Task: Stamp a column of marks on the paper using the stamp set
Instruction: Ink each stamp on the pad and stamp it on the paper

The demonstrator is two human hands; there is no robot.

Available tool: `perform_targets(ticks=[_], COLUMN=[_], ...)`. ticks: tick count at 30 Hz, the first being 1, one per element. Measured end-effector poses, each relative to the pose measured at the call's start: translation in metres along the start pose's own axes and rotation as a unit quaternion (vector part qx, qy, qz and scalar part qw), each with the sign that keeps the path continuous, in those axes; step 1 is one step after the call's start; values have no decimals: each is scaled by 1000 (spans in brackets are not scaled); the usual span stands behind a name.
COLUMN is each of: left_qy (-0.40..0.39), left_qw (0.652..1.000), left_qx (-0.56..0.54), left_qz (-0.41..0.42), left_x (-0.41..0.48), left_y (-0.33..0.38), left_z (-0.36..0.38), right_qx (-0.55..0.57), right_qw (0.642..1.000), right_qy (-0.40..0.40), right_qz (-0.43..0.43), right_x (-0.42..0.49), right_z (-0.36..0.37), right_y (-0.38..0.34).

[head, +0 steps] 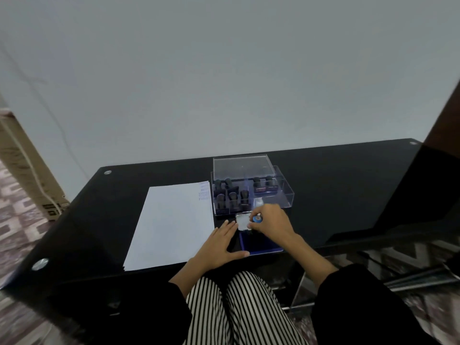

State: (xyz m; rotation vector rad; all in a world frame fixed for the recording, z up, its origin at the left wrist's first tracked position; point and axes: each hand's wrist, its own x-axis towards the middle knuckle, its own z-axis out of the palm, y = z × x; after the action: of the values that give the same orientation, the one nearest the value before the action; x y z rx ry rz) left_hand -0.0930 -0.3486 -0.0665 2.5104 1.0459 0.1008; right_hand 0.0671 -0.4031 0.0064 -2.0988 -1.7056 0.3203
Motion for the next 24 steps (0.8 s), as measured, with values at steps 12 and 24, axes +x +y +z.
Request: perform_targets(ticks=[12, 24], left_qy=[-7, 1], left_qw=[999, 999], left_qx=[39, 48], left_qz=[8, 6], left_x=[-2, -1], left_y=[2, 2], left_z=[7, 9], right_qx=[-38, -110], right_qw=[998, 991], right_qy=[31, 56], right_qz=[-38, -44], right_x=[-12, -14], right_z=[20, 33], right_y=[4, 2])
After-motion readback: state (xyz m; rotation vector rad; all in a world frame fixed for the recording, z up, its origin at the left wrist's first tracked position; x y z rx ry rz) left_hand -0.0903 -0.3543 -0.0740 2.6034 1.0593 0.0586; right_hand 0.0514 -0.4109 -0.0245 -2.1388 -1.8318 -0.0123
